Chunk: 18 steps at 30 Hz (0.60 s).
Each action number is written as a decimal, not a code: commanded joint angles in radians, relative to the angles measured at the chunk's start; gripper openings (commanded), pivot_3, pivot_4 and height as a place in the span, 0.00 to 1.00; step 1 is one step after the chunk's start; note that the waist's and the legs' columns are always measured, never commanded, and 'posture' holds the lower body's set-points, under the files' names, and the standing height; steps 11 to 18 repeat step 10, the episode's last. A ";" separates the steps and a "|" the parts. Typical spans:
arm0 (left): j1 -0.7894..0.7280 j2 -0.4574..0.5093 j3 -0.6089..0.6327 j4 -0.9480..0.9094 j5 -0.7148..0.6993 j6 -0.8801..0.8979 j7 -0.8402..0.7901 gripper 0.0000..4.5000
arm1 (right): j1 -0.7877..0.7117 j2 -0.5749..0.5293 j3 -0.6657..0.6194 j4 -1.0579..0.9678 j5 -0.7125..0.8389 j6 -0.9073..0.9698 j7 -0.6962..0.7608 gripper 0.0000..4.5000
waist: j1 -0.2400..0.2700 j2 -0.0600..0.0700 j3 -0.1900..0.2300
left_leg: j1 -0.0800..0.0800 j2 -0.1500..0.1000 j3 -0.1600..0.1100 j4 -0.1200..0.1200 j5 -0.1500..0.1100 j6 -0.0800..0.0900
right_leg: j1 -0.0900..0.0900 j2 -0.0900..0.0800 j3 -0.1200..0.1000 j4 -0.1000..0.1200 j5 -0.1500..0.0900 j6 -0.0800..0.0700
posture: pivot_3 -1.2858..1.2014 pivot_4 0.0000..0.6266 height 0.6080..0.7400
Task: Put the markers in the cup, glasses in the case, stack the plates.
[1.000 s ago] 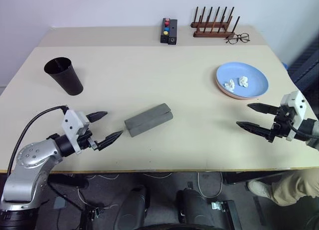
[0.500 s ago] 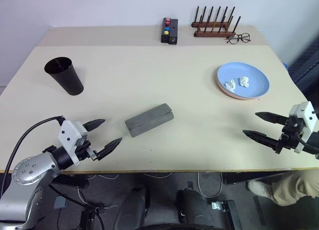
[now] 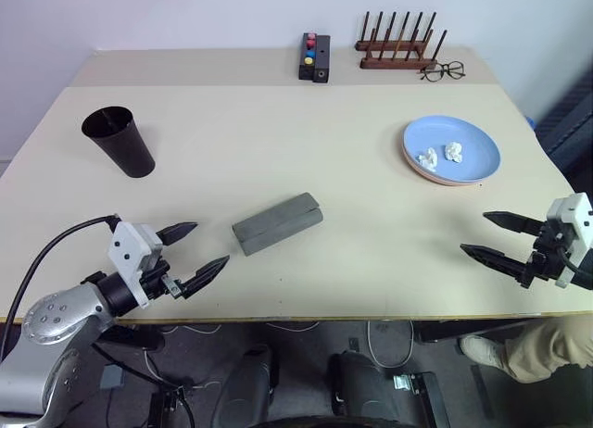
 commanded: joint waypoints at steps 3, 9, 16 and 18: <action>-0.005 0.015 0.023 -0.067 -0.030 0.036 0.024 1.00 | -0.027 -0.026 0.012 0.011 -0.006 -0.023 0.014 0.99 | 0.000 0.000 0.000 | 0.000 0.000 0.000 0.001 0.000 0.000 | 0.001 0.000 0.000 0.000 0.000 0.000 | 0.52 0.24 1.00; 0.023 0.017 0.046 -0.097 -0.046 0.056 0.037 1.00 | -0.036 -0.019 0.039 -0.016 0.001 -0.002 -0.001 0.99 | 0.000 0.001 0.000 | 0.000 0.000 0.000 0.000 0.000 0.000 | 0.001 0.000 0.000 0.000 0.001 0.001 | 0.52 0.24 1.00; 0.024 0.018 0.046 -0.096 -0.045 0.055 0.035 1.00 | -0.047 -0.019 0.046 -0.016 0.003 0.001 -0.004 0.99 | 0.000 0.001 0.000 | 0.000 0.000 0.000 0.000 0.000 0.000 | 0.001 0.000 0.000 0.000 0.001 0.001 | 0.52 0.24 1.00; 0.024 0.018 0.046 -0.096 -0.045 0.055 0.035 1.00 | -0.047 -0.019 0.046 -0.016 0.003 0.001 -0.004 0.99 | 0.000 0.001 0.000 | 0.000 0.000 0.000 0.000 0.000 0.000 | 0.001 0.000 0.000 0.000 0.001 0.001 | 0.52 0.24 1.00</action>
